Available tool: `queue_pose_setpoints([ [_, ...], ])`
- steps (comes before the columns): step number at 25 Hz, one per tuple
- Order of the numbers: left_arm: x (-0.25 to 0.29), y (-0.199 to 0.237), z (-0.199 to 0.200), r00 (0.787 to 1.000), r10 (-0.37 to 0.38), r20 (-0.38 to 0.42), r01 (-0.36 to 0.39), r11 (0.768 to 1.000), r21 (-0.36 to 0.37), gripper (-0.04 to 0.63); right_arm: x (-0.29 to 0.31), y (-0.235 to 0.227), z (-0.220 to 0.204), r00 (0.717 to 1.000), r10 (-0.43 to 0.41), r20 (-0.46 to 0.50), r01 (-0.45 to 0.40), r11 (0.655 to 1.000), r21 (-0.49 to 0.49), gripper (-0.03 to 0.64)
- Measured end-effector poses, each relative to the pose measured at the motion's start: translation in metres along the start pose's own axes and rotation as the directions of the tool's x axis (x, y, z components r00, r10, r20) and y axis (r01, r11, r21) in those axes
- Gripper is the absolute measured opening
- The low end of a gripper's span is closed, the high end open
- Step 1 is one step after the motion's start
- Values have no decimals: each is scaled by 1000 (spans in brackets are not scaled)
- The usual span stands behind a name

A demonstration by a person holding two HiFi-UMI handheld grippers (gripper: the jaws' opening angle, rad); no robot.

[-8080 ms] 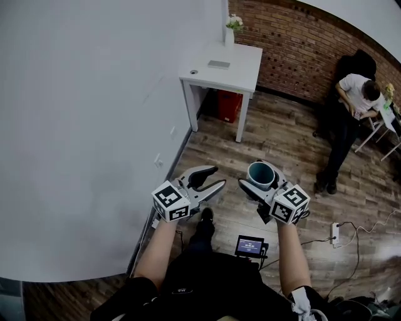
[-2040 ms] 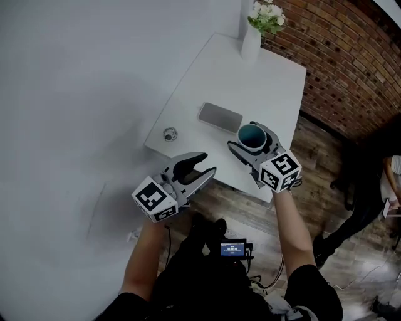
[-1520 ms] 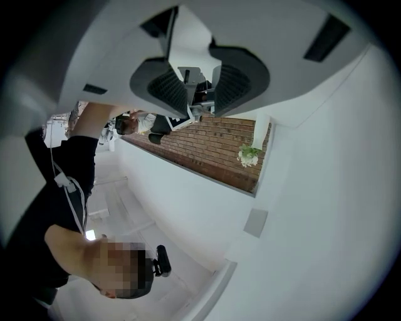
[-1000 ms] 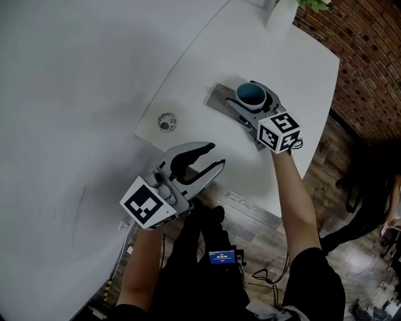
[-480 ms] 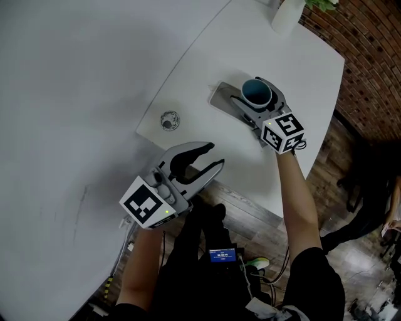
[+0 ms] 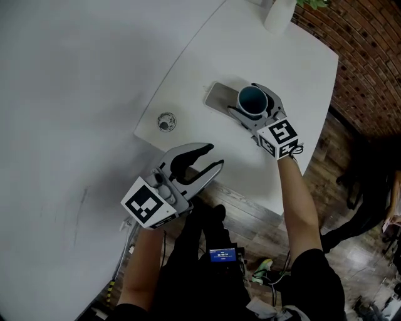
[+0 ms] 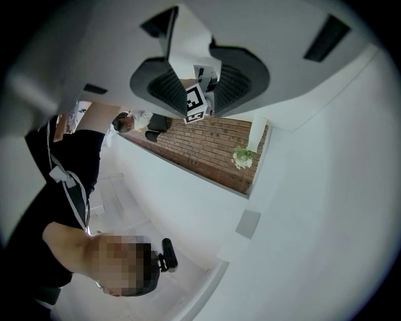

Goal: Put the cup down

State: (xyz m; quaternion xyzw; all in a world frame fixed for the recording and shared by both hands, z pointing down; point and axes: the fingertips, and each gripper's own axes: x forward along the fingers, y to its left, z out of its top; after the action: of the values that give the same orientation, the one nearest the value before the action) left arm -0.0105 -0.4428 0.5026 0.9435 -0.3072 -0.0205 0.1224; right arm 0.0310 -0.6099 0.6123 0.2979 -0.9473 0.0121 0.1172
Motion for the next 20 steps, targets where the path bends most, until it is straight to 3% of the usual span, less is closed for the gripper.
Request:
queue_pose_setpoints([
  [3, -2, -1, -2, 1000, -5, -21, 5, 1000, 9, 141, 1, 0, -1, 1000, -7, -6, 7, 1000, -4, 411],
  [9, -2, -4, 7, 1000, -8, 24, 8, 1000, 14, 141, 1, -4, -4, 1000, -24, -13, 24, 999, 33, 413],
  [14, -1, -5, 13, 1000, 6, 21, -6, 1000, 19, 140, 0, -7, -3, 999, -36, -17, 37, 997, 62, 516],
  [20, -10, -7, 15, 1000, -10, 26, 9, 999, 38, 140, -3, -6, -9, 996, -78, -30, 80, 995, 56, 522],
])
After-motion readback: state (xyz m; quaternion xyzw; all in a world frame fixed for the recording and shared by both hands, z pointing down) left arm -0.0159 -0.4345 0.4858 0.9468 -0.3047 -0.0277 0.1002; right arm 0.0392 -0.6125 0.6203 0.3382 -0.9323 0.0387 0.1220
